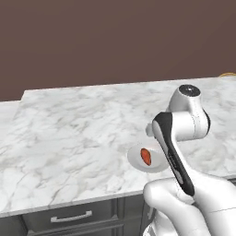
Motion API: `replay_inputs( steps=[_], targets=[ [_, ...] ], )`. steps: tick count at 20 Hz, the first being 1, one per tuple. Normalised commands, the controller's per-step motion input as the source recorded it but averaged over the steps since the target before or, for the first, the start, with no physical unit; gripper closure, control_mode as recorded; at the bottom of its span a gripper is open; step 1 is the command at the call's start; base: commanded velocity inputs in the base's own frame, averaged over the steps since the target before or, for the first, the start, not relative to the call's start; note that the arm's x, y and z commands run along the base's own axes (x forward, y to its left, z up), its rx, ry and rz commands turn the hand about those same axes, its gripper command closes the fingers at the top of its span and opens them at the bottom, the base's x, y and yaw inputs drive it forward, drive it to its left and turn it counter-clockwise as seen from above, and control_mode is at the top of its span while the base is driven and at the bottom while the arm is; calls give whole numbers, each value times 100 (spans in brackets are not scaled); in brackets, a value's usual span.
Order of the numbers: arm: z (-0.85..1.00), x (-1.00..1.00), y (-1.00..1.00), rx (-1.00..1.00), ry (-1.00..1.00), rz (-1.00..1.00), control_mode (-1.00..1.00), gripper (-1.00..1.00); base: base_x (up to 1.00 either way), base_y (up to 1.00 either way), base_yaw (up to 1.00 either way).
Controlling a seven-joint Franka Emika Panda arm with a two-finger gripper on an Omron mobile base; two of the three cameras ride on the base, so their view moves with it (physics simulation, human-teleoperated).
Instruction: Pick sweet potato from the fridge and place it on the plate on the counter.
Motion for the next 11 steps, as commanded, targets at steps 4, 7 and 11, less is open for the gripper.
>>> replay_inputs(
  steps=[4,7,11],
  targets=[
    [78,-68,-4,0,-19,0,-100,-100,0,0,0],
    [63,-73,-3,0,-20,0,-100,-100,0,0,0],
    [62,-89,-1,0,-12,0,-100,-100,0,0,0]
  ],
)
